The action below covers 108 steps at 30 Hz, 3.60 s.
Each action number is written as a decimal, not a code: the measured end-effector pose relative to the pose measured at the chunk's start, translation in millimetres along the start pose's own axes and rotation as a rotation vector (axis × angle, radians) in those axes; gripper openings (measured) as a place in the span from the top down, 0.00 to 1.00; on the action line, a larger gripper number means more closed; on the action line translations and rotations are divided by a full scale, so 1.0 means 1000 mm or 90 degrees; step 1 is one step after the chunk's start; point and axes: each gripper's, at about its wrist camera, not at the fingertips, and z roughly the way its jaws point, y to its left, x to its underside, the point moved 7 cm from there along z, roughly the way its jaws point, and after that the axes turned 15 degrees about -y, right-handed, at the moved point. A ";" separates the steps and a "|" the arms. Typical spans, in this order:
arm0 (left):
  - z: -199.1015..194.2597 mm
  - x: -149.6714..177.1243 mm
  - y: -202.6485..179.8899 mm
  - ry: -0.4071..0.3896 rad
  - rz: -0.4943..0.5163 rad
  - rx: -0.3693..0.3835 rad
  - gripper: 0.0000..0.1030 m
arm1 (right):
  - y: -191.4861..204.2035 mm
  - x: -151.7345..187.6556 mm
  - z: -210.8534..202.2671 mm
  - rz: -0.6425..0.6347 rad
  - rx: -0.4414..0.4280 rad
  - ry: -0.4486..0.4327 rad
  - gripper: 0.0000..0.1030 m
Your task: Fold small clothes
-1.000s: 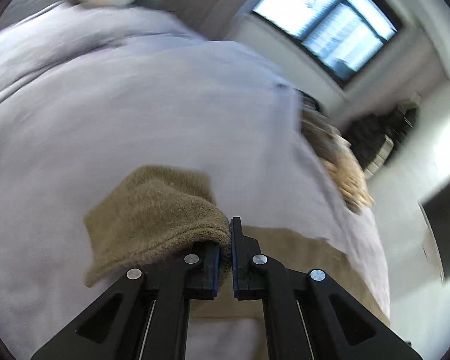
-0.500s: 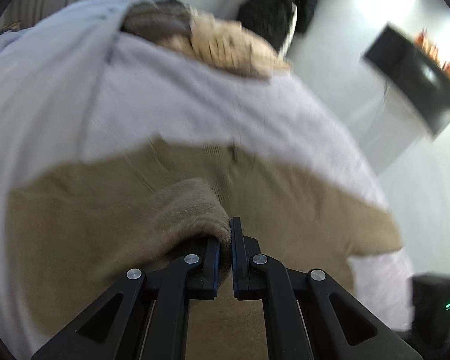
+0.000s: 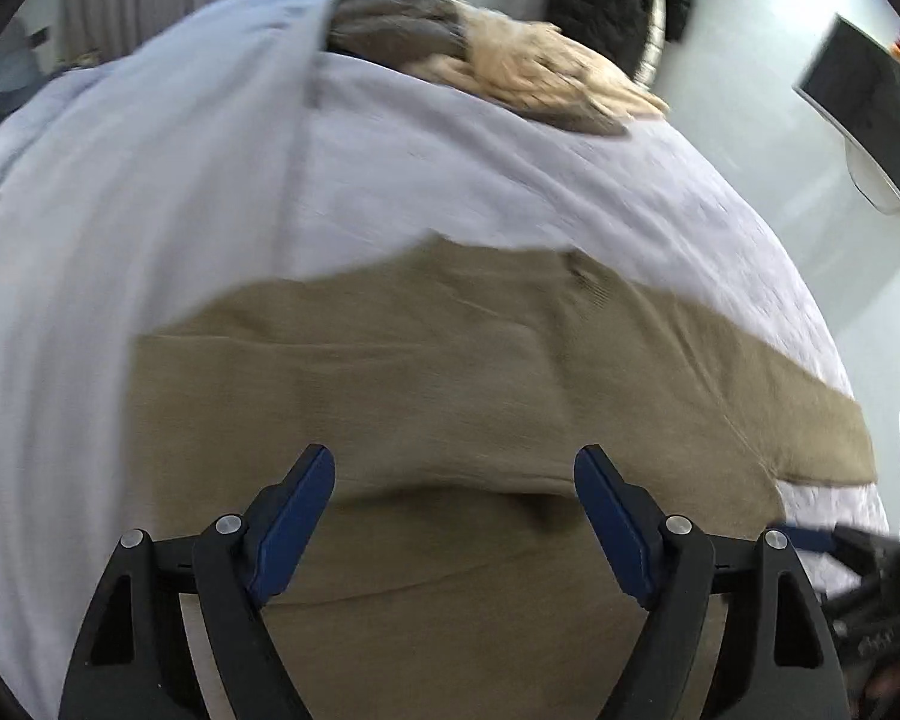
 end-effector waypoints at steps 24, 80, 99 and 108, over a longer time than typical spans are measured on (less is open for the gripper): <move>0.065 0.014 0.165 0.106 -0.122 -0.167 0.19 | -0.067 -0.072 0.066 0.275 0.017 -0.093 0.01; -0.045 0.050 0.198 0.086 -0.171 -0.231 0.00 | 0.170 0.018 0.122 0.411 -0.353 0.102 0.70; -0.023 0.040 0.148 0.071 -0.081 -0.190 0.00 | 0.055 -0.005 0.059 0.319 -0.142 -0.008 0.38; 0.003 0.035 0.110 0.080 -0.073 -0.169 0.00 | -0.100 -0.031 0.040 0.452 -0.002 -0.103 0.79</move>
